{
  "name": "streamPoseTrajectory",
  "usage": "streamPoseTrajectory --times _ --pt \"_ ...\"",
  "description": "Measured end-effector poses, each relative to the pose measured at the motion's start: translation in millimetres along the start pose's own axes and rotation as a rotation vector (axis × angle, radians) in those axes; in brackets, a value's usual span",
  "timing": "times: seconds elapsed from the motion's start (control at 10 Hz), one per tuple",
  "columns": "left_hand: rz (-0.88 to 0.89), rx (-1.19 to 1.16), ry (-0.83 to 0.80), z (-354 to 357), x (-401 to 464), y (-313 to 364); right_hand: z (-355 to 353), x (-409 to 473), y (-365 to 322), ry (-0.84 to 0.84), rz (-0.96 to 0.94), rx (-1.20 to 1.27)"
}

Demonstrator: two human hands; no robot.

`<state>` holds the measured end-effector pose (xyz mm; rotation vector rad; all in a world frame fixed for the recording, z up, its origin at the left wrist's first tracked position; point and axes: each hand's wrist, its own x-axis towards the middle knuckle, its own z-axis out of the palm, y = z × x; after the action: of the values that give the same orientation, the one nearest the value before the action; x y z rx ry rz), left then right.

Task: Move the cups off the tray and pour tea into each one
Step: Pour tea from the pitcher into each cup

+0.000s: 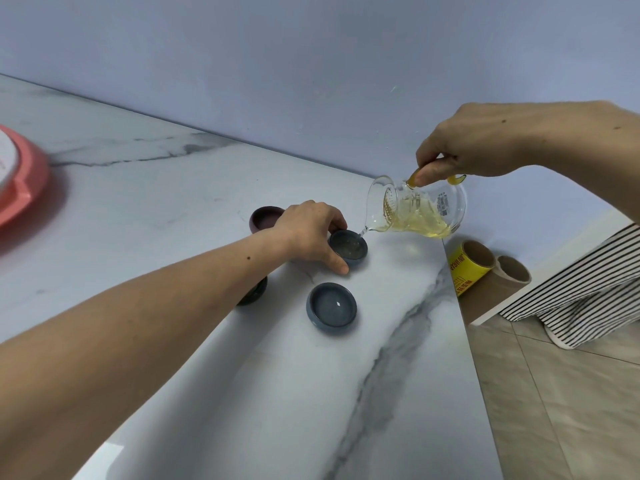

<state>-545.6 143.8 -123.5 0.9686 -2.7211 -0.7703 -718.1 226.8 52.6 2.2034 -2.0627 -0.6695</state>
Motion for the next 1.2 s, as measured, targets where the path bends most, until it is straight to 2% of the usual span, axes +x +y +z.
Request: streamPoseTrajectory --times 0.3,0.6,0.8,0.9,1.2 --pt "0.006 0.004 0.002 0 0 0 13 -5 3 0.015 0.016 0.066" --pt "0.001 -0.047 0.03 -22 -14 -10 62 -19 15 0.033 0.117 0.414" --pt "-0.069 -0.102 0.103 -50 -37 -43 56 -21 17 0.121 0.106 0.557" --pt "-0.132 -0.135 0.149 -57 -47 -64 38 -9 13 0.168 0.08 0.553" --pt "-0.188 -0.122 0.11 -50 -48 -88 -2 43 -19 0.179 0.035 0.421"
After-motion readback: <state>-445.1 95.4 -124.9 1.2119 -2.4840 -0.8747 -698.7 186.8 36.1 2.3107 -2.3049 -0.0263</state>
